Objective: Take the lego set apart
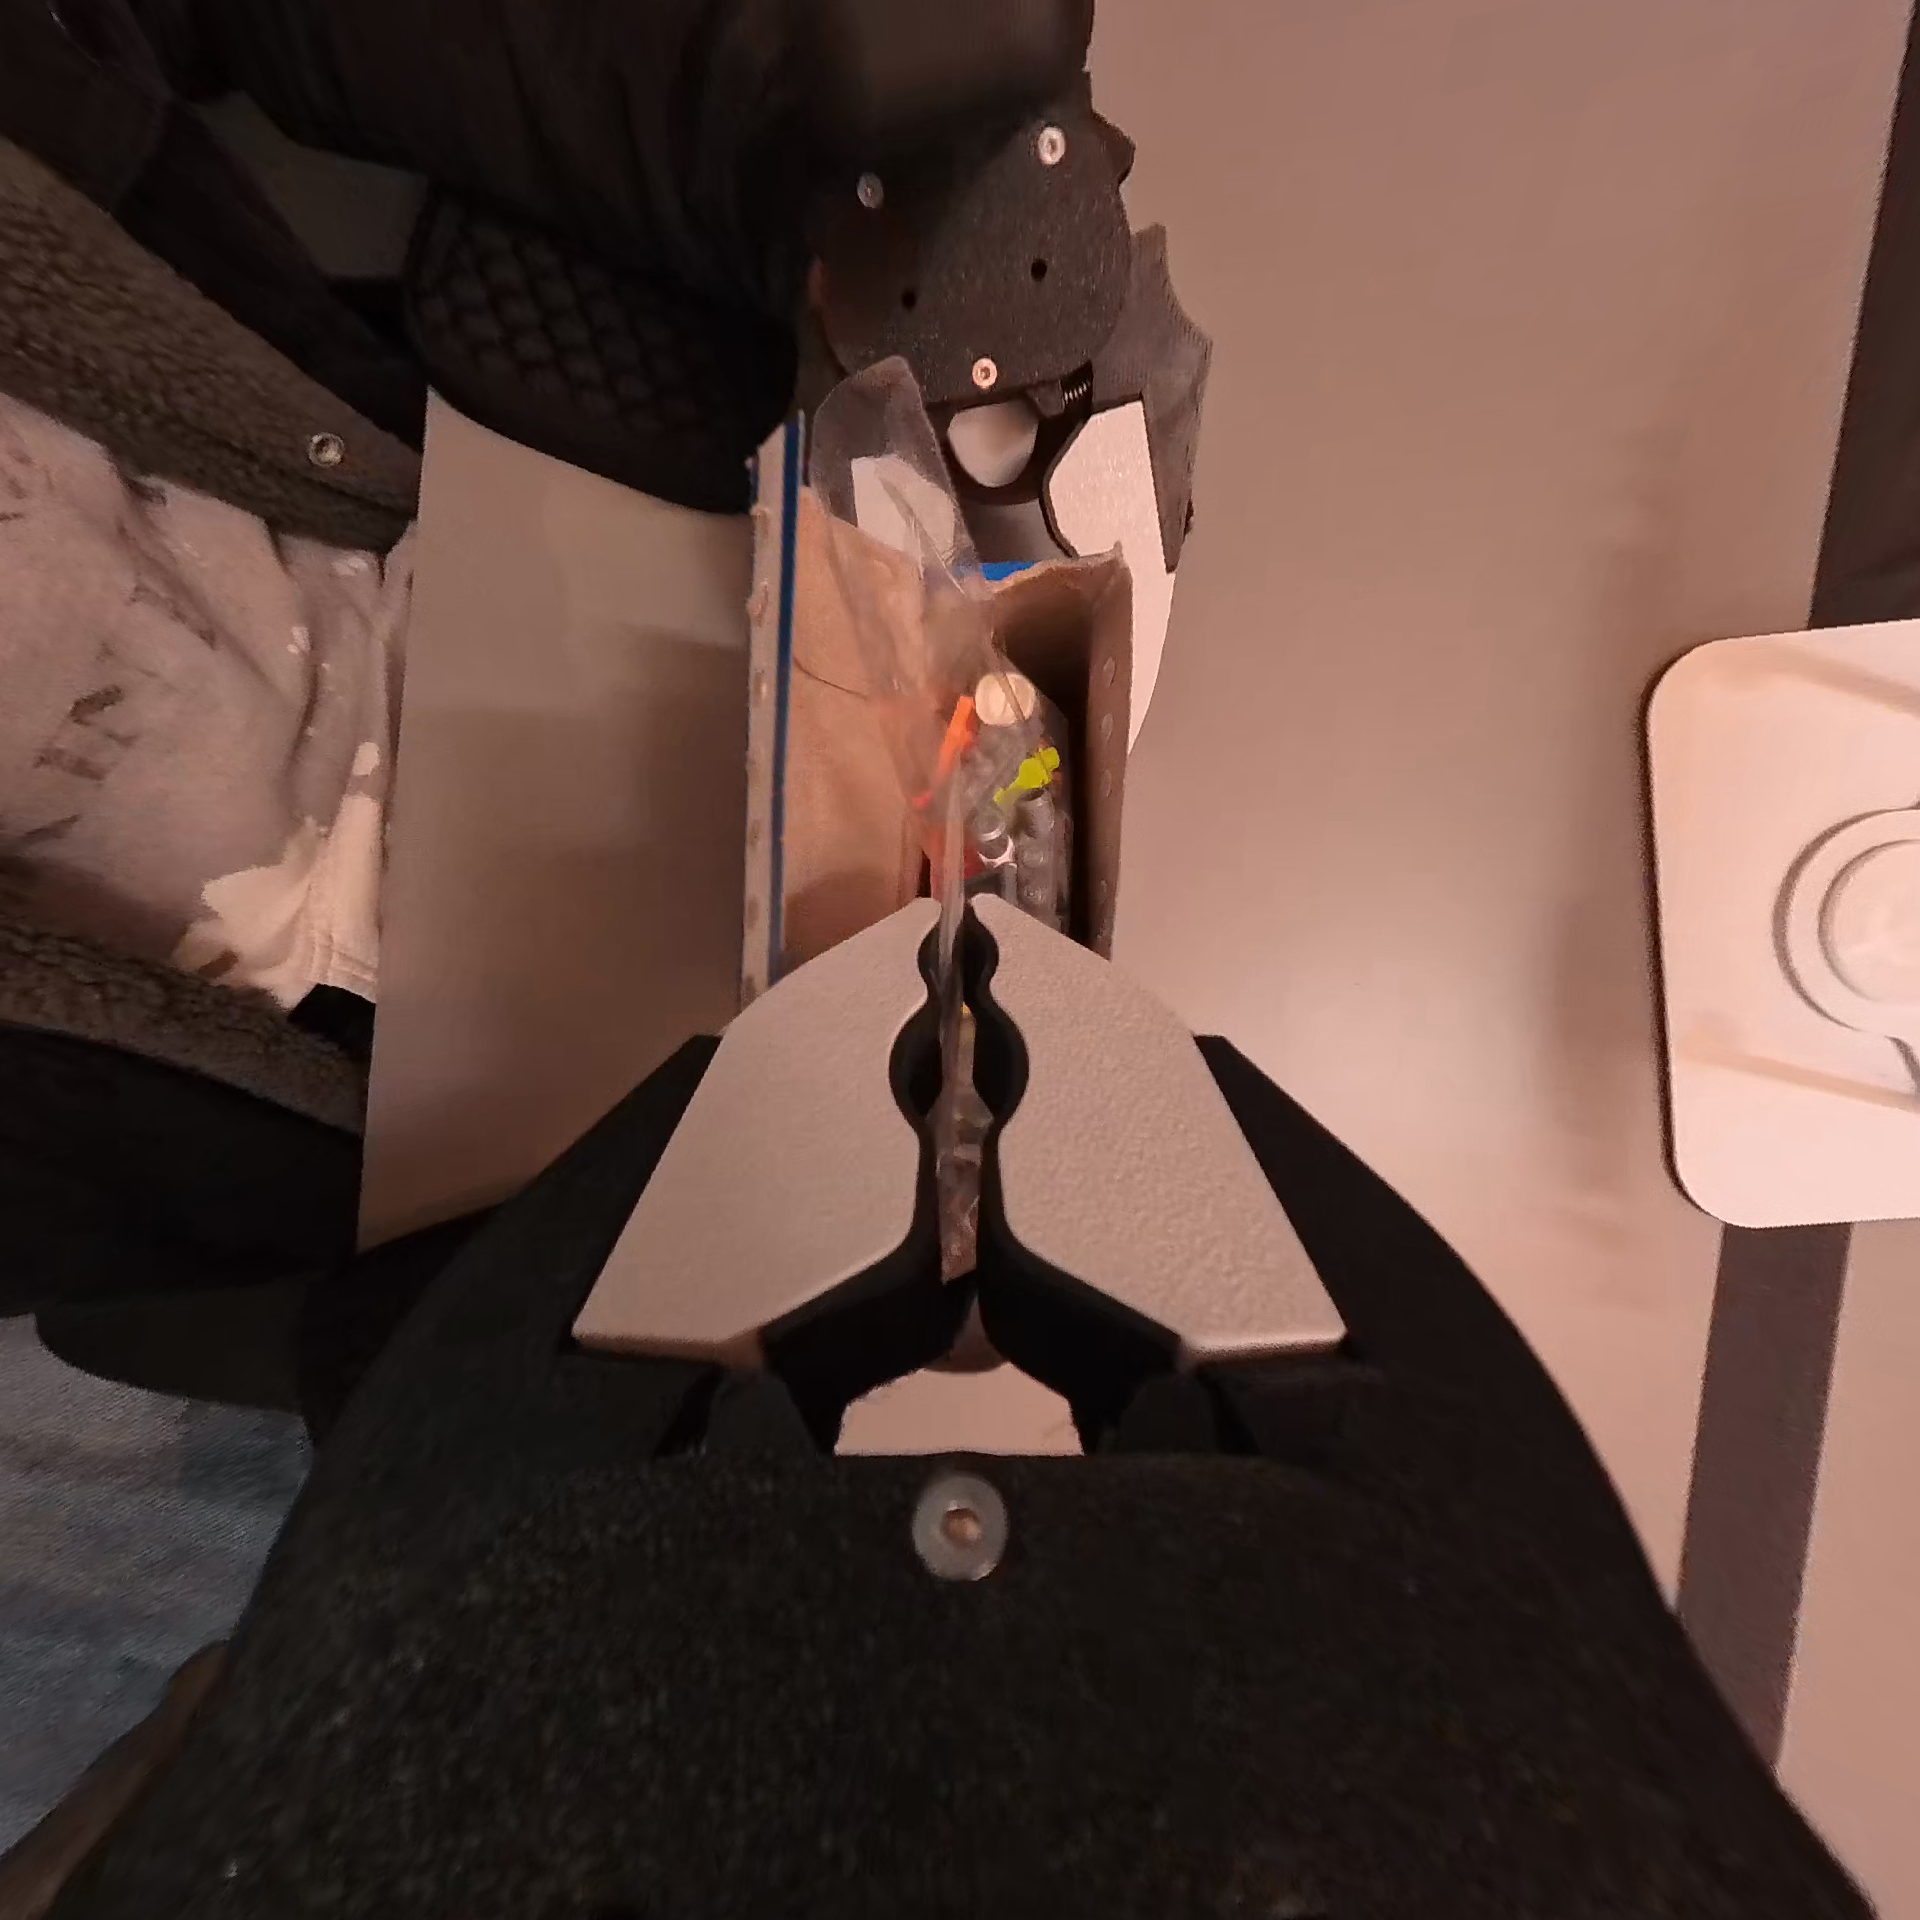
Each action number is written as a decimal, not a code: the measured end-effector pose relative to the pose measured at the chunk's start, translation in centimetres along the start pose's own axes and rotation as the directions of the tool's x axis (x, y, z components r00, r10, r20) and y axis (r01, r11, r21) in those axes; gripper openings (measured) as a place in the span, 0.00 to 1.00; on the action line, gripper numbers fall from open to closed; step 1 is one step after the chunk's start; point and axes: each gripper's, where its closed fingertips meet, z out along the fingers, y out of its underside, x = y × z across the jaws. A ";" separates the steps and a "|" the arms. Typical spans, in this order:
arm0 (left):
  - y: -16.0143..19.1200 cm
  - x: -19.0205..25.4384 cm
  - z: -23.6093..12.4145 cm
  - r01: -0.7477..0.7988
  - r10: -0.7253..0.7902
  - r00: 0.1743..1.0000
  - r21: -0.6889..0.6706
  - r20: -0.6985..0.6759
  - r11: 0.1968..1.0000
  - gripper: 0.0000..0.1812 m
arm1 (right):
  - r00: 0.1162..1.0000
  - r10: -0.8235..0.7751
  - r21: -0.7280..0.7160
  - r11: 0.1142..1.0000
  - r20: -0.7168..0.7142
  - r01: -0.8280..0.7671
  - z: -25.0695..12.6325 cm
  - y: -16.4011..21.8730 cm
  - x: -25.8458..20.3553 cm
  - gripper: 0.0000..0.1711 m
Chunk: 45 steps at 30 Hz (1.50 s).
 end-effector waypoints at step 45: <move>-0.2 1.6 -0.1 -0.490 0.491 0.846 -0.059 0.209 0.870 0.26 | 0.791 0.264 0.367 0.929 -0.552 -0.054 -7.4 6.4 0.1 0.21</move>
